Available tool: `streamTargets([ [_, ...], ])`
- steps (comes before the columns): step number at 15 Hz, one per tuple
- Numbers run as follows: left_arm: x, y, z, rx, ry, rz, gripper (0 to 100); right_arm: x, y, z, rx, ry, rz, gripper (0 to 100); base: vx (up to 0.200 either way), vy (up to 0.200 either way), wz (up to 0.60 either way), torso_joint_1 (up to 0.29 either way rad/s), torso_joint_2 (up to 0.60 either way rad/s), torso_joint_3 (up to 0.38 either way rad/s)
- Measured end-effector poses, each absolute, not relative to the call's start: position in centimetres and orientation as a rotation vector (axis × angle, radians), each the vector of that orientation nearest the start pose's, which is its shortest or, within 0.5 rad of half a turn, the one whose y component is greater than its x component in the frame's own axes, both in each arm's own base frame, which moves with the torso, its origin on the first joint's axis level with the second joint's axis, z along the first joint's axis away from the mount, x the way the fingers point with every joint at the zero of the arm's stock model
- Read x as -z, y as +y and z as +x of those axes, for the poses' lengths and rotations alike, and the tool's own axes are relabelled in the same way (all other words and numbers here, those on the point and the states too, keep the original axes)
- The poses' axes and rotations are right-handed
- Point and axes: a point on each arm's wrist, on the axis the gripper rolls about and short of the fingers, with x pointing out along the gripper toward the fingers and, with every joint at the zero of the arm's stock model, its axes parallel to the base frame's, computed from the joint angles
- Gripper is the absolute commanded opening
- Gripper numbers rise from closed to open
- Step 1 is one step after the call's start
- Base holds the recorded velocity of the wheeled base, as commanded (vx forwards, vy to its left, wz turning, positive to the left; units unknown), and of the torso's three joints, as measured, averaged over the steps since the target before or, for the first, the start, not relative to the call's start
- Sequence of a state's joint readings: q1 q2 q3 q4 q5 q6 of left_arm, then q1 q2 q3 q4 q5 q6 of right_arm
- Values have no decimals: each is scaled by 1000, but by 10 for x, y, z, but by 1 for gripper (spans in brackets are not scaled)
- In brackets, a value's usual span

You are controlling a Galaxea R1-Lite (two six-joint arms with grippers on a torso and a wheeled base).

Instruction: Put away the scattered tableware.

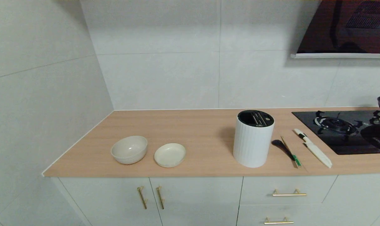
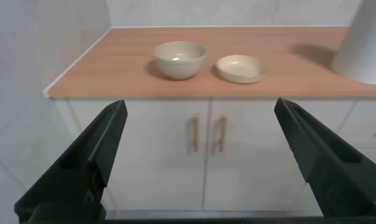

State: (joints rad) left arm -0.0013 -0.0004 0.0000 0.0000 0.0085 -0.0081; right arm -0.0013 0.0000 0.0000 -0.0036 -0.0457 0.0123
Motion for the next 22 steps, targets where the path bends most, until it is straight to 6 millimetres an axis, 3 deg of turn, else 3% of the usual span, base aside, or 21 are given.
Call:
streamTargets([
  [17, -75, 0, -23, -7, 0, -7, 100, -76, -1, -23, 47, -4, 11, 100, 0, 200, 0, 3, 0, 3],
  [22, -75, 0, -23, -9, 0, -6, 100, -76, -1, -23, 47, -4, 12, 100, 0, 0, 0, 0, 0, 0],
])
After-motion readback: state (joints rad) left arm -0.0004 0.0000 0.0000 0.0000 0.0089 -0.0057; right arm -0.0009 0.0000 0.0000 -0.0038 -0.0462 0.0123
